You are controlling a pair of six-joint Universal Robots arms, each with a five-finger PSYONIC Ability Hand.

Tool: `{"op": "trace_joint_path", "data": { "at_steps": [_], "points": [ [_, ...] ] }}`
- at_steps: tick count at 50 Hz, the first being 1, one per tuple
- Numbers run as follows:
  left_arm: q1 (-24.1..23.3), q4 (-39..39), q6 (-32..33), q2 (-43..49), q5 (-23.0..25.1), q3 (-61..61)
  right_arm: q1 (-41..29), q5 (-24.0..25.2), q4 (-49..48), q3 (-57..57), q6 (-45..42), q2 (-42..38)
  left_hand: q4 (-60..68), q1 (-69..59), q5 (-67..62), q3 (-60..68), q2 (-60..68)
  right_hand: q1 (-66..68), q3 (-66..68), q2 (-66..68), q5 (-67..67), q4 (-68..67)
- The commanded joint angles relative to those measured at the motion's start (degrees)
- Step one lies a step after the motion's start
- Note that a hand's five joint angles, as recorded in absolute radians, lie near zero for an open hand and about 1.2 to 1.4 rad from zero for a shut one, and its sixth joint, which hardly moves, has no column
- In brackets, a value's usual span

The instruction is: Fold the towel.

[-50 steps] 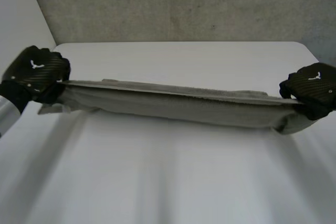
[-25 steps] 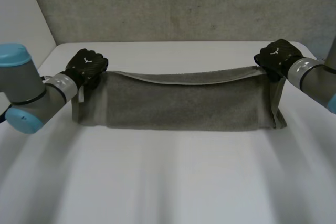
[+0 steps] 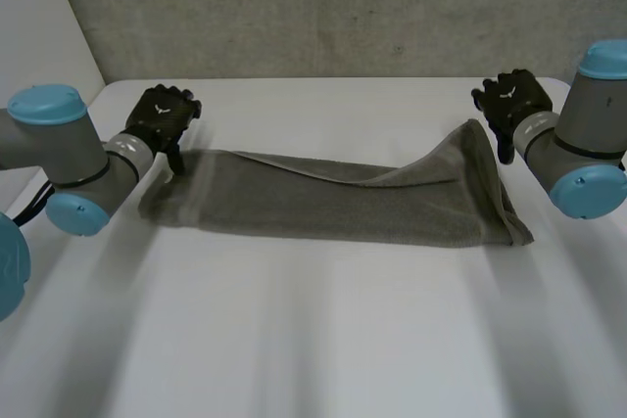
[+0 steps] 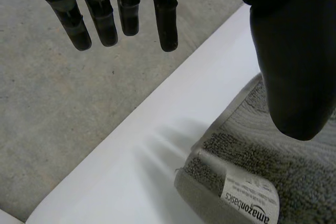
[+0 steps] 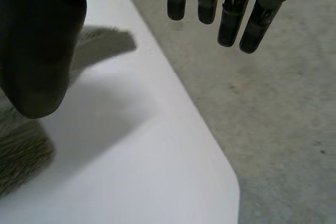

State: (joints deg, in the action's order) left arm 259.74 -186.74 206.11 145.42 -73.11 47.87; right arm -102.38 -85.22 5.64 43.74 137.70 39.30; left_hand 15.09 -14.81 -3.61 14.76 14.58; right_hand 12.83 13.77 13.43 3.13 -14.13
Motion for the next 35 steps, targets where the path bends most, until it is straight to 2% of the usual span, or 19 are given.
{"op": "trace_joint_path", "data": {
  "at_steps": [1, 8, 10, 16, 18, 24, 33, 35],
  "points": [
    [0.1, 1.5, -4.2, -5.0, -0.4, 3.5, -0.4, -0.6, -2.5, 7.0, 8.1, 8.1, -2.9, 2.6, 1.4, -2.5, -2.4, -2.8, -3.8, -3.4, -3.1, 4.1],
    [0.6, 1.3, -4.7, -12.0, 0.2, 11.9, 0.1, 0.7, -4.9, 18.3, 10.7, 17.4, -2.5, 2.2, 1.0, -2.2, -2.0, -2.8, -3.8, -3.4, -3.1, 4.1],
    [0.7, 0.8, -4.7, -14.2, 0.4, 15.1, 0.3, 2.8, -6.5, 24.0, 10.2, 20.4, -2.0, 1.7, 0.5, -1.7, -1.5, -2.8, -3.8, -3.4, -3.1, 4.1],
    [0.6, 0.2, -4.7, -15.4, 0.5, 18.5, 0.3, 7.3, -8.7, 27.4, 10.2, 20.6, -2.2, 1.9, 0.7, -1.9, -1.7, -2.8, -3.8, -3.4, -3.1, 4.1],
    [0.3, 0.2, -4.7, -15.4, 0.5, 20.0, 0.3, 9.2, -8.4, 26.3, 10.2, 17.9, -2.0, 1.7, 0.5, -1.7, -1.5, -2.8, -3.8, -3.4, -3.1, 4.1],
    [0.2, 0.0, -4.7, -15.4, 0.6, 22.1, -0.7, 9.8, -6.3, 20.6, 10.9, 11.4, -2.2, 1.9, 0.7, -1.9, -1.7, -2.8, -3.8, -3.4, -3.1, 4.1],
    [0.2, -2.9, -4.7, -15.8, 0.7, 25.3, -2.6, 9.5, -1.9, 4.6, 17.3, -1.9, -2.2, 1.9, 0.7, -1.9, -1.7, -1.9, -2.8, -2.5, -2.2, 3.2],
    [0.2, -3.2, -4.7, -15.7, 0.8, 25.5, -2.7, 8.2, -0.3, -0.9, 17.8, -5.8, -2.2, 1.9, 0.7, -1.9, -1.7, 7.5, 6.5, 6.9, 7.2, -6.2]
  ]
}}
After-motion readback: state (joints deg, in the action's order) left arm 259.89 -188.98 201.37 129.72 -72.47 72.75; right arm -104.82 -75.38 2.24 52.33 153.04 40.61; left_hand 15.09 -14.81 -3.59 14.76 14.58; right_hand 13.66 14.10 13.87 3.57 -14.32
